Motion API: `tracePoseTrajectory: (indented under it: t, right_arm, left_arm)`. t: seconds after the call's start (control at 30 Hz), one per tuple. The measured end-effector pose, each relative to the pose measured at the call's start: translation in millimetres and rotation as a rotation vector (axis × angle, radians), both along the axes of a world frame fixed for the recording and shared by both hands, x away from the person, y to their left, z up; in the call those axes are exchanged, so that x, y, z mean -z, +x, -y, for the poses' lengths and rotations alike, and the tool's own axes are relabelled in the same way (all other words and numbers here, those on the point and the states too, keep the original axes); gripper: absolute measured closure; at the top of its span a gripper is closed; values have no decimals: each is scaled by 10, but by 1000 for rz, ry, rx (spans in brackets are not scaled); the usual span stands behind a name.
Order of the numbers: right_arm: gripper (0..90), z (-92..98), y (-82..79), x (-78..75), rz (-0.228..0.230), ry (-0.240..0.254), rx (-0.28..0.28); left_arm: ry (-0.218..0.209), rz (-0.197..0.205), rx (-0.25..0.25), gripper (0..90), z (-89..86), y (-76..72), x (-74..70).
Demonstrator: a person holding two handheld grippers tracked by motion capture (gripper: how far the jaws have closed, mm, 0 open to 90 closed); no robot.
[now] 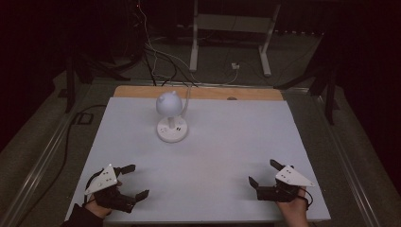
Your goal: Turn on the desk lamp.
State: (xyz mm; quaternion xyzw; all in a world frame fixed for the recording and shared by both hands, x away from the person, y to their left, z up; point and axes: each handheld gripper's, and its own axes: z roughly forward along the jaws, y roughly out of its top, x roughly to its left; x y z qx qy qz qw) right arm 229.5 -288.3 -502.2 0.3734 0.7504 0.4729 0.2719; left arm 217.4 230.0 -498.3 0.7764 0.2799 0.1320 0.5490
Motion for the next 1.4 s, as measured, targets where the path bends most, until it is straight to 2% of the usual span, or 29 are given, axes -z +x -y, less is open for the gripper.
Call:
tracePoseTrajectory:
  t: [0.5,0.67,0.73,1.4]
  right_arm:
    - [0,-11,-20,-30,19,11,-2]
    - [0,-25,-24,-28,15,14,-6]
    - [0,-27,-31,-36,21,20,-7]
    - [0,-37,-45,-39,24,23,-14]
  left_arm:
    - [23,17,24,2,136,21,-187]
    - [30,33,-1,2,190,77,-259]
    - [13,24,-11,2,208,107,-280]
    - [25,35,-25,3,397,379,-450]
